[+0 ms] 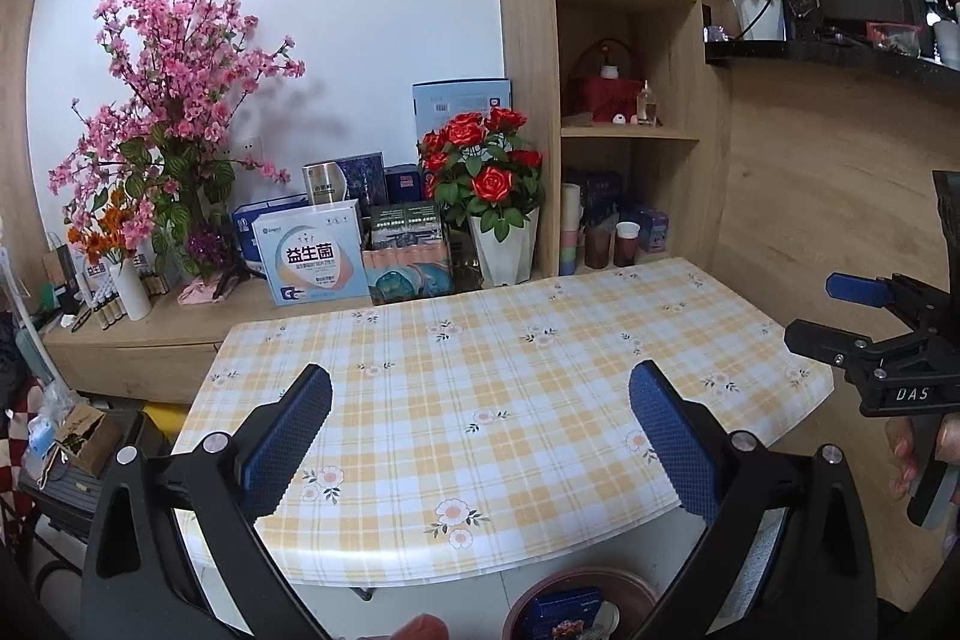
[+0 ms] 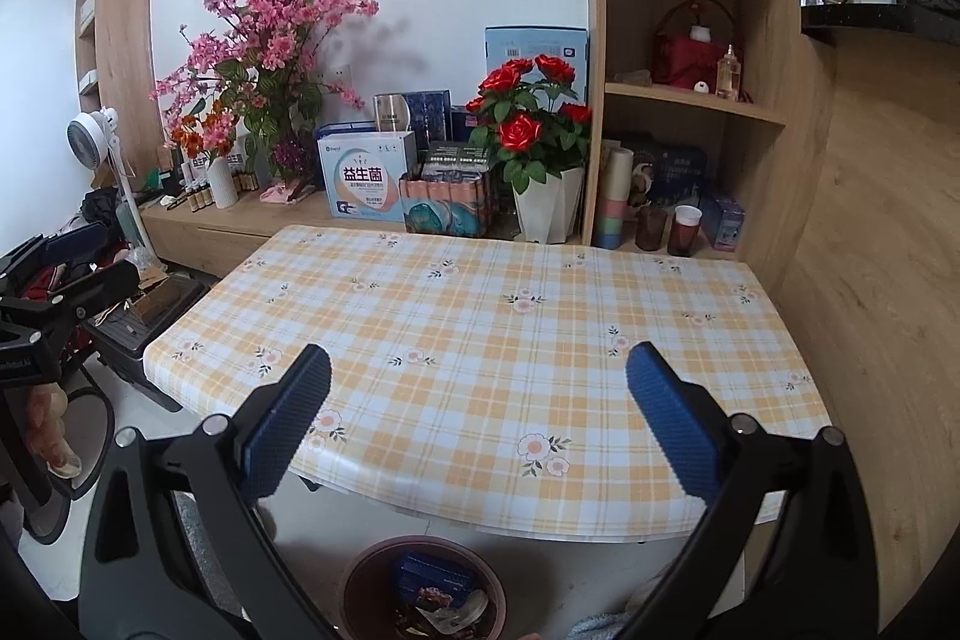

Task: Collect trash

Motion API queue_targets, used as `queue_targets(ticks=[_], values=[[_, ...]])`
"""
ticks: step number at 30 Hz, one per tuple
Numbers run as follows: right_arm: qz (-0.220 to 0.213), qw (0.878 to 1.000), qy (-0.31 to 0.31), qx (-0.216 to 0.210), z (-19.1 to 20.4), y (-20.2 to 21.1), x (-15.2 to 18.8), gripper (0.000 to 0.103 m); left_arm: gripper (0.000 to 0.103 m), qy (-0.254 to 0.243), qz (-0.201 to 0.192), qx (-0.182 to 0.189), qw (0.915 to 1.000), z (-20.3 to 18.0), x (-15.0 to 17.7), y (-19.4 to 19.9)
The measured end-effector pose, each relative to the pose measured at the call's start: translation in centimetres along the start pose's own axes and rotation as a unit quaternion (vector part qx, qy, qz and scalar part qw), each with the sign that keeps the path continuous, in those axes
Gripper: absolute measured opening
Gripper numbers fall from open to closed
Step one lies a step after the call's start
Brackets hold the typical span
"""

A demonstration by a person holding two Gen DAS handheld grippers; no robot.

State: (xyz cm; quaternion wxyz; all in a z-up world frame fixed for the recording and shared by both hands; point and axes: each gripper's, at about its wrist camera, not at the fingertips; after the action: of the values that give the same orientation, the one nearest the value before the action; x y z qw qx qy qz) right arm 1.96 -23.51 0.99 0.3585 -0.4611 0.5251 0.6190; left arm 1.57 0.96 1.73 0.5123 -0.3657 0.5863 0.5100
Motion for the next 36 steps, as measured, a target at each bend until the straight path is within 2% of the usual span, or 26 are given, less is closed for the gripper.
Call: queue_targets(ticks=[21, 36], values=[[0.005, 1.000, 0.019, 0.022, -0.04, 0.57, -0.40, 0.097, 0.097, -0.022, 0.008, -0.038, 0.9990, -0.67, 0.14, 0.28], [0.006, 0.999, 0.025, 0.026, 0.04, 0.50, -0.31, 0.097, 0.097, -0.026, 0.010, -0.041, 0.9988, -0.86, 0.22, 0.29]])
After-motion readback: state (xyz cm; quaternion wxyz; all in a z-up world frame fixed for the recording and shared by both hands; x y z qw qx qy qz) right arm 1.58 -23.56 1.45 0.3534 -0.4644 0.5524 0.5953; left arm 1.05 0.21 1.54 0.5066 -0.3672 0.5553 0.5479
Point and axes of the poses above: each gripper's, at about its wrist camera, not at the fingertips, and y roughly against the way its jaws point, z to its left, x to its underside, and after that the axes turned 12 degrees about -z, right-handed
